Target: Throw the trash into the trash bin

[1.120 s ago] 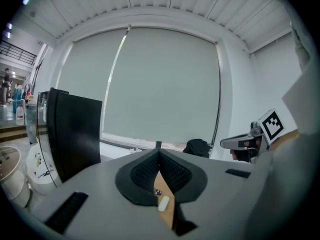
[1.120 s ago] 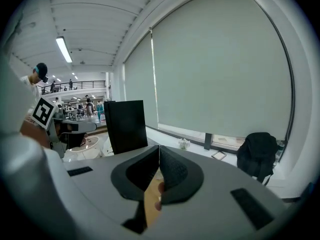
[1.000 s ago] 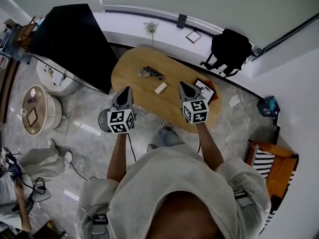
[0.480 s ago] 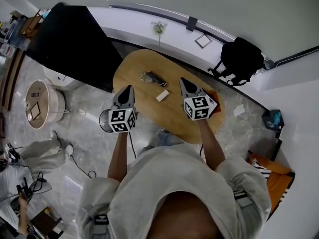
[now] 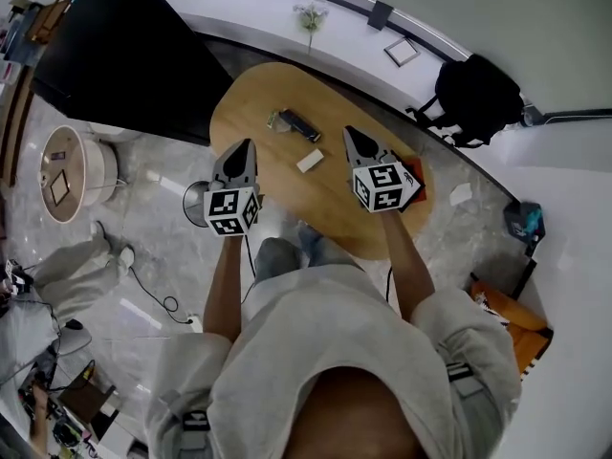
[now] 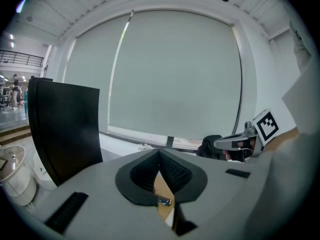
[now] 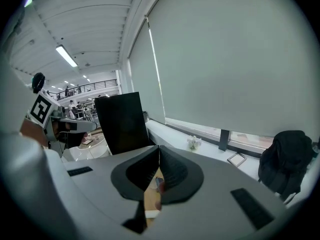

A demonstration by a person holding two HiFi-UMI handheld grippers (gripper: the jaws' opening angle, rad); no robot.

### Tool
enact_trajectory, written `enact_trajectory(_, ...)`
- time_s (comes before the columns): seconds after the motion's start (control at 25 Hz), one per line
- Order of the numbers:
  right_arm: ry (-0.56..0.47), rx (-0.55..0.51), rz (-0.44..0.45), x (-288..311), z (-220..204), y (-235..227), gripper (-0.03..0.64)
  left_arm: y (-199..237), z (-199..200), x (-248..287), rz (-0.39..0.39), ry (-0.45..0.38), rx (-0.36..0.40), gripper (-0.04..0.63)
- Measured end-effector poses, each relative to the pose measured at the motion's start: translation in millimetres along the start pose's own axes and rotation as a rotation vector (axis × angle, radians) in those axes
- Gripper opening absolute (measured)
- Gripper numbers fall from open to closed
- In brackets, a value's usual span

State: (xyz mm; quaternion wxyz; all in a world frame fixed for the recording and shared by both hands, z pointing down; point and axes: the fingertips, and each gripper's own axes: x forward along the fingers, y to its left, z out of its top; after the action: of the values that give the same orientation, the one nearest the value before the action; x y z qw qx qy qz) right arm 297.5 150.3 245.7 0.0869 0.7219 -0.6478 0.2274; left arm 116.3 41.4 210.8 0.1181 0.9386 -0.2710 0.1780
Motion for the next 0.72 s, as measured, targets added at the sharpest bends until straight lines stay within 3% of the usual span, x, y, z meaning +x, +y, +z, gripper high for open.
enact_trajectory(0.72,0.185,0.039,-0.046,42,-104,18,0.031,41,-96,32,-0.059,0.111,-0.089,0.018)
